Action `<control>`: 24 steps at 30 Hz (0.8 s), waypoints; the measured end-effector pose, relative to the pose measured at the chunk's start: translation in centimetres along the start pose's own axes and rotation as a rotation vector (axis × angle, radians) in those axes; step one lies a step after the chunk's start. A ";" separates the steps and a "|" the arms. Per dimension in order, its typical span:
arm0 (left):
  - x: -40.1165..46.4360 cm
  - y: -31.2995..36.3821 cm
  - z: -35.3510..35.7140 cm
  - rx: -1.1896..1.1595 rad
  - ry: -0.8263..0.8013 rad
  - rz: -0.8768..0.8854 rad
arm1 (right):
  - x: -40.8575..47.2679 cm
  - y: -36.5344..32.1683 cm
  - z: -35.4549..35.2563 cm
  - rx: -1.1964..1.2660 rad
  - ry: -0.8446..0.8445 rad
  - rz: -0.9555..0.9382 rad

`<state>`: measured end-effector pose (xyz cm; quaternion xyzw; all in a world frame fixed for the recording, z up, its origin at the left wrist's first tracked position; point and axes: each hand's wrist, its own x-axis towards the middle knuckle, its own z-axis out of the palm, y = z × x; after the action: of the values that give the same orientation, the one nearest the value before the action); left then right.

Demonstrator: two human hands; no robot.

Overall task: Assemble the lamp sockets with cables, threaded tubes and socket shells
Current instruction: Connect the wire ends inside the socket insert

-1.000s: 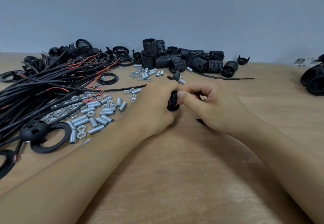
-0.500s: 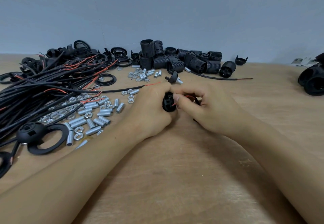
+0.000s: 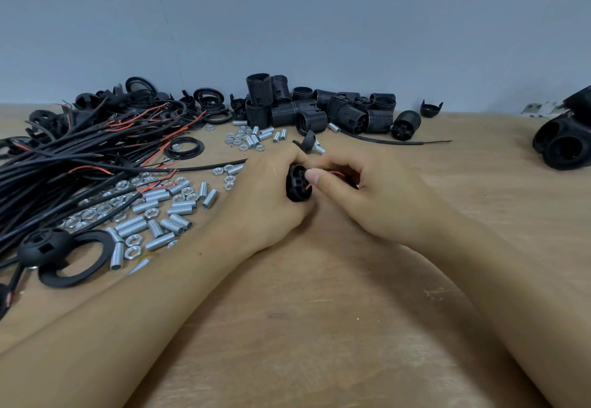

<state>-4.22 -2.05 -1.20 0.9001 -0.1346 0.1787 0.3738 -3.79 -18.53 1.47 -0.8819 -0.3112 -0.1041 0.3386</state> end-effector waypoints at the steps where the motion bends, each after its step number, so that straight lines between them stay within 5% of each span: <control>1: 0.0 -0.1 0.0 -0.011 0.000 -0.008 | 0.1 0.1 -0.2 0.021 -0.012 0.027; 8: 0.0 -0.3 0.0 0.019 0.003 0.000 | 0.2 0.4 -3.5 0.002 -0.065 0.240; 12: -0.1 -0.4 -0.1 0.025 0.003 -0.003 | -0.4 0.5 -5.5 -0.113 -0.365 0.471; 14: -0.1 -0.4 0.0 0.040 0.001 0.011 | -0.4 0.3 -5.2 -0.300 -0.493 0.438; 16: -0.1 -0.5 0.0 0.073 -0.008 0.035 | -0.2 0.2 -4.8 -0.434 -0.474 0.356; 24: 0.0 -0.5 -0.9 0.220 -0.004 0.308 | 0.0 1.0 -3.9 -0.170 -0.230 0.279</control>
<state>-4.23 -1.08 -0.93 0.9046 -0.2513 0.2458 0.2410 -3.12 -21.67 3.85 -0.9480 -0.2126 0.0194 0.2360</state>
